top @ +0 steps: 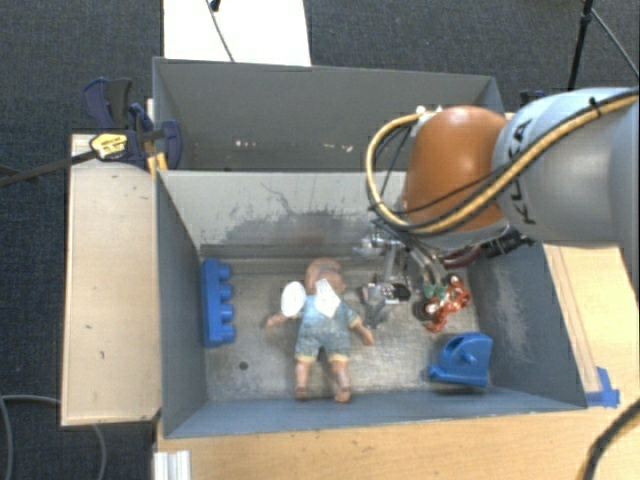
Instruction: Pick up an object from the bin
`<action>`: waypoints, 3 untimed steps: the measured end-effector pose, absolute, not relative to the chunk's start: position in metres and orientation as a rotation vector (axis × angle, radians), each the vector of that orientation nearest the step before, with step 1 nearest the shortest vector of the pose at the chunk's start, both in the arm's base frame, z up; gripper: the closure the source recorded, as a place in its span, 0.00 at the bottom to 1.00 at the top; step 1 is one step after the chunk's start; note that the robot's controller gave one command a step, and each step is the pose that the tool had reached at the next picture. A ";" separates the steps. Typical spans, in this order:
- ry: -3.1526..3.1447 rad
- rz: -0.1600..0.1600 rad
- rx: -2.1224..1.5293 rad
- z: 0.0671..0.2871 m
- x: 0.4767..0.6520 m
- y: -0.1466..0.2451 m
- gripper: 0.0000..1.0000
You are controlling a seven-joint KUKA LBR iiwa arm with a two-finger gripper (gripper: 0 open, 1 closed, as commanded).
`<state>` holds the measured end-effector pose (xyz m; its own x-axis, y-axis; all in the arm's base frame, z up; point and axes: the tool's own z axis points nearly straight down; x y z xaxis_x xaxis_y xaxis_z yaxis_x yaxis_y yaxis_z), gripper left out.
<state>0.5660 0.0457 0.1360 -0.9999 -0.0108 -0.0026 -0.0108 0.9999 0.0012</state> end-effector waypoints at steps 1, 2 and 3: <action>3.135 0.002 0.083 0.091 0.555 -0.019 0.00; 3.134 -0.004 -0.134 0.074 0.560 -0.050 0.00; 3.117 0.001 -0.298 0.073 0.563 -0.105 0.00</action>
Offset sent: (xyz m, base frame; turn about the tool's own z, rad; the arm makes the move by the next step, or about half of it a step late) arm -0.0038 -0.0901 -0.0660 -0.1121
